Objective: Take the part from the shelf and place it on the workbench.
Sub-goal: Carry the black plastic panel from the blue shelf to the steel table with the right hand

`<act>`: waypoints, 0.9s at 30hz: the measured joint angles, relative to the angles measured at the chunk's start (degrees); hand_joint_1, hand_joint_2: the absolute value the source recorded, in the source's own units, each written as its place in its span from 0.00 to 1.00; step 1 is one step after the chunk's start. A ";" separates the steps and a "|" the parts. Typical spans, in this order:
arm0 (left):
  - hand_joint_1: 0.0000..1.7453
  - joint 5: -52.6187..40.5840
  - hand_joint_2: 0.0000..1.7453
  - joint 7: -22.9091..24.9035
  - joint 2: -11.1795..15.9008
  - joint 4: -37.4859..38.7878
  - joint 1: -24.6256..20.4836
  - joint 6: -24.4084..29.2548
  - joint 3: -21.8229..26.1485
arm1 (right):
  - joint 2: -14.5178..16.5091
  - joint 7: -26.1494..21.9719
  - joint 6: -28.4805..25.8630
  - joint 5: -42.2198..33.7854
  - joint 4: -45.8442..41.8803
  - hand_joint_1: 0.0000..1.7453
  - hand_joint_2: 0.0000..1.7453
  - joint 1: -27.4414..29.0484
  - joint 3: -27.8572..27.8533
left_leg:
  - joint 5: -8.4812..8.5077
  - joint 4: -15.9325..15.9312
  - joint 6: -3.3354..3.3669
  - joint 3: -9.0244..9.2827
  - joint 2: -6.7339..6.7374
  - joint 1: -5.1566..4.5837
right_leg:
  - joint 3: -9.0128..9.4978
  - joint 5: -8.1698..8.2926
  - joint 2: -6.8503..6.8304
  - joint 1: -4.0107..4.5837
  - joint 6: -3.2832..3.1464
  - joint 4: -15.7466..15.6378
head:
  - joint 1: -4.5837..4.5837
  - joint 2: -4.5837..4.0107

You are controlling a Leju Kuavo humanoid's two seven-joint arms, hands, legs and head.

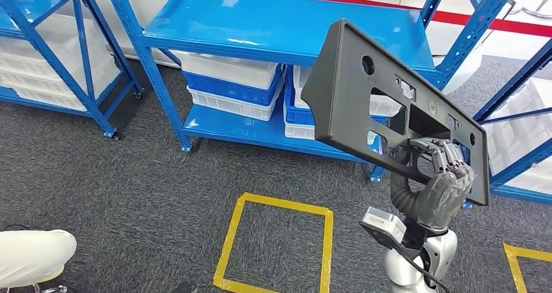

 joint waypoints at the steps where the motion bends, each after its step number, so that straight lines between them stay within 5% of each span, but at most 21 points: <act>1: 0.00 0.01 1.00 0.01 -0.01 0.00 0.00 0.00 0.00 | -0.05 0.01 0.00 -0.07 0.00 1.00 1.00 0.01 -0.04 | 0.61 0.05 -0.13 -0.80 0.03 -0.02 | 1.59 1.06 0.00 -0.01 0.57 -1.32 | 0.02 0.00; 3: 0.00 0.02 1.00 0.01 -0.01 0.00 -0.01 0.00 0.00 | -0.09 0.03 0.00 -0.25 0.00 1.00 1.00 -0.05 -0.09 | 1.68 0.30 -0.56 -2.18 0.01 -0.10 | 7.16 3.10 -0.02 -0.04 1.27 -8.52 | 0.03 0.00; 4: 0.00 0.02 1.00 -0.01 -0.01 0.00 -0.01 0.00 0.00 | -0.09 0.03 0.00 -0.33 0.00 1.00 1.00 -0.09 -0.09 | 2.17 0.51 -0.83 -2.70 0.00 -0.19 | 9.86 3.35 0.06 0.09 1.14 -12.46 | -0.02 0.00; 6: 0.00 0.03 1.00 -0.05 -0.01 0.00 -0.01 -0.03 0.00 | -0.10 0.04 0.00 -0.55 0.00 1.00 1.00 -0.11 -0.12 | 3.05 0.79 -1.43 -3.23 -0.02 -0.37 | 12.22 2.93 0.18 0.33 0.39 -16.81 | -0.10 0.00; 9: 0.00 0.05 1.00 -0.08 0.04 0.00 0.08 -0.13 0.00 | -0.11 0.04 0.00 -0.73 0.00 1.00 1.00 -0.10 -0.20 | 2.93 1.26 -2.41 -3.83 -0.16 -0.08 | 11.21 3.86 0.14 0.03 -1.22 -17.07 | -0.19 0.00; 11: 0.00 0.03 1.00 -0.09 0.08 0.00 0.14 -0.19 0.00 | -0.09 0.02 0.00 -0.79 0.00 1.00 1.00 -0.12 -0.22 | -1.54 5.09 -3.08 -5.21 -0.38 0.25 | 10.33 5.14 -0.01 -0.32 -2.41 -17.13 | -0.32 0.00; 13: 0.00 -0.06 1.00 -0.24 0.09 0.00 0.14 -0.24 0.00 | -0.09 -0.16 0.00 -0.96 0.00 1.00 1.00 -0.08 -0.27 | -7.04 12.40 -3.65 -7.02 -0.46 0.42 | 9.03 6.39 -0.04 -0.13 -2.76 -17.01 | -0.46 0.00; 15: 0.00 -0.28 1.00 -0.44 0.09 0.00 0.14 -0.27 0.00 | -0.10 -0.57 0.00 -1.26 0.00 1.00 1.00 0.07 -0.42 | -8.35 17.12 -3.91 -7.12 -0.45 0.55 | 7.52 7.46 -0.04 -0.04 -2.58 -16.78 | -0.47 0.00; 16: 0.00 -0.39 1.00 -0.52 0.09 0.00 0.15 -0.28 0.00 | -0.10 -0.81 0.00 -1.38 0.00 1.00 1.00 0.19 -0.57 | -7.41 16.57 -3.89 -5.72 -0.45 0.60 | 6.85 7.89 -0.04 -0.04 -2.42 -16.65 | -0.48 0.00; 18: 0.00 -0.53 1.00 -0.63 0.11 0.00 0.10 -0.36 0.00 | -0.10 -1.16 0.00 -1.48 -0.01 1.00 1.00 0.40 -0.98 | -5.13 9.82 -3.55 -0.26 -0.54 0.65 | 5.91 8.57 -0.02 -0.04 -2.00 -16.39 | -0.49 0.00; 20: 0.00 -0.63 1.00 -0.76 0.14 0.00 0.00 -0.49 0.00 | -0.09 -1.26 0.00 -1.42 -0.10 1.00 1.00 0.53 -1.43 | -4.79 2.61 -2.96 4.61 -0.80 0.43 | 5.41 9.24 -0.05 0.11 -1.29 -16.25 | -0.42 0.00; 21: 0.00 -0.67 1.00 -0.81 0.17 0.00 -0.03 -0.55 0.00 | -0.06 -1.25 0.00 -1.31 -0.15 1.00 1.00 0.60 -1.59 | -5.08 0.86 -2.64 5.60 -0.92 0.24 | 5.26 9.59 -0.09 0.14 -0.88 -16.25 | -0.43 0.00; 24: 0.00 -0.83 1.00 -0.84 0.20 0.00 -0.09 -0.85 0.00 | 0.04 -0.99 0.00 -0.80 -0.32 1.00 1.00 0.87 -1.82 | -4.07 -0.04 -1.22 5.02 -0.69 -0.02 | 4.38 10.01 -0.08 0.15 0.08 -15.95 | -0.39 0.00; 27: 0.00 -0.88 1.00 -0.86 0.17 0.00 -0.32 -0.93 0.00 | 0.07 -0.66 0.00 -0.33 -0.51 1.00 1.00 1.16 -2.02 | -2.01 -0.44 0.13 2.98 -0.29 -0.03 | 1.07 4.54 0.03 0.17 -0.63 -9.04 | -0.05 0.00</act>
